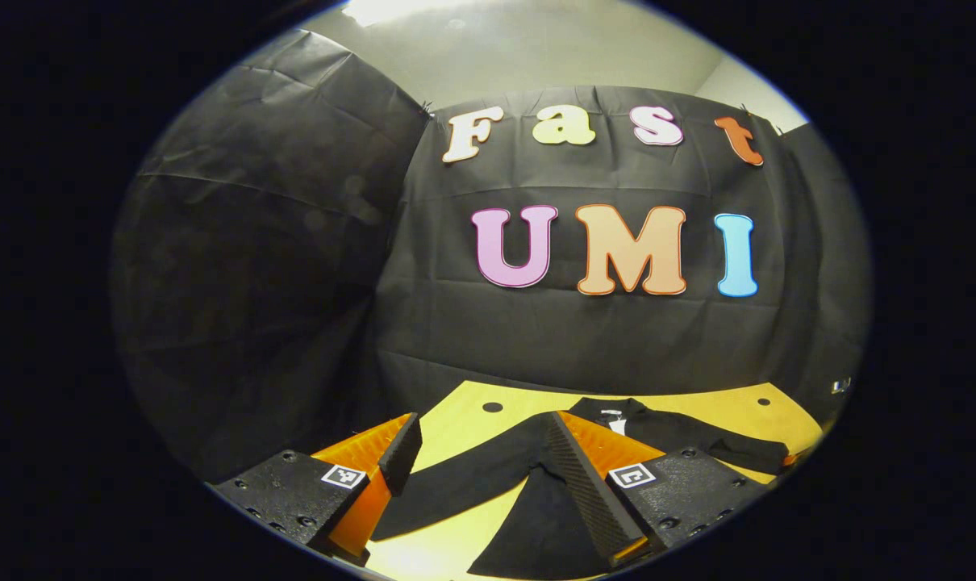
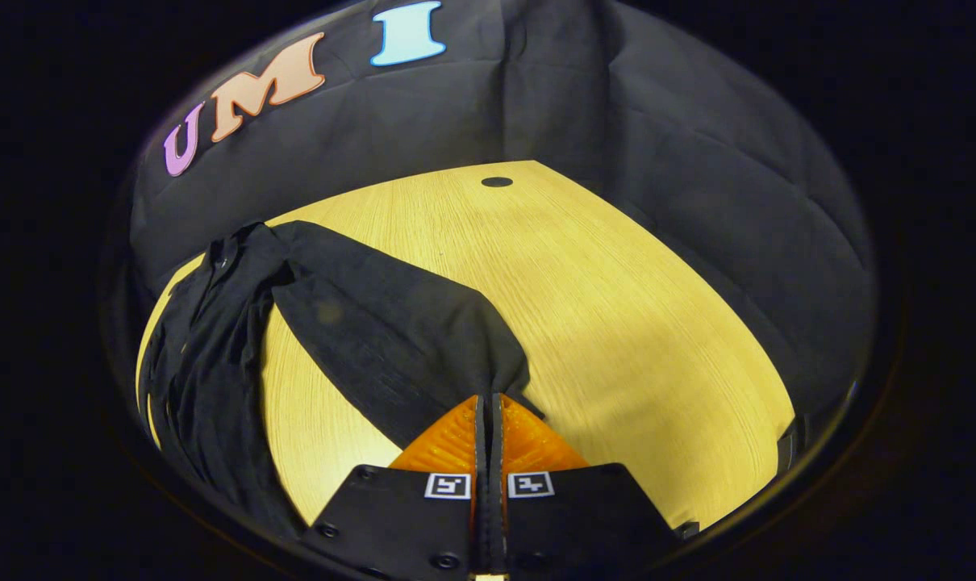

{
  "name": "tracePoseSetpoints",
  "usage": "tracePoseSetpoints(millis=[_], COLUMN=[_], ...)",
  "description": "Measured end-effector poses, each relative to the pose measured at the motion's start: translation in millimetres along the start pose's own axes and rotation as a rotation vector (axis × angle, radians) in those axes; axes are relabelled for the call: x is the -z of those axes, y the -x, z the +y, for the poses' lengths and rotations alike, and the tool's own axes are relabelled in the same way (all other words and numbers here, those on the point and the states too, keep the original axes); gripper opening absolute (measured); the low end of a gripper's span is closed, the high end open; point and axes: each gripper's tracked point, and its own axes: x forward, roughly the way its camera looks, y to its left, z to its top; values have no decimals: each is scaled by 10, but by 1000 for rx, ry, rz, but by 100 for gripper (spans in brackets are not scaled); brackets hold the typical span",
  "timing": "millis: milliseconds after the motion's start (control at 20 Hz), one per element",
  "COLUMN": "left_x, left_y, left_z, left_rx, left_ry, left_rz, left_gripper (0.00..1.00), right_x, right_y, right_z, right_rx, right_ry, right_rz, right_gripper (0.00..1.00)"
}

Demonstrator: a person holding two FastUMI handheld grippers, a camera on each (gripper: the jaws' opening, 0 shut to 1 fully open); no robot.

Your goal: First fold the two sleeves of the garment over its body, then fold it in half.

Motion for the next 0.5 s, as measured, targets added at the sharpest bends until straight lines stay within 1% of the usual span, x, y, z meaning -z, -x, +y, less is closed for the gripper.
tracePoseSetpoints(millis=[150, 300, 400, 500], left_x=[13, 25, 50, 91], left_y=[13, 12, 21, 6], left_z=[60, 144, 210, 280], left_rx=[5, 7, 6, -1], left_ry=[-8, -19, -19, -25], left_rz=[2, 5, 11, 16], left_gripper=[92, 92, 93, 92], right_x=[-19, -26, -147, -361], right_y=[17, 51, 115, 209], right_z=[4, 69, 95, 200], right_rx=[19, 10, 14, 2], right_ry=[-1, -30, -55, -76], right_rz=[22, 50, 24, -22], right_gripper=[3, 2, 2, 2])
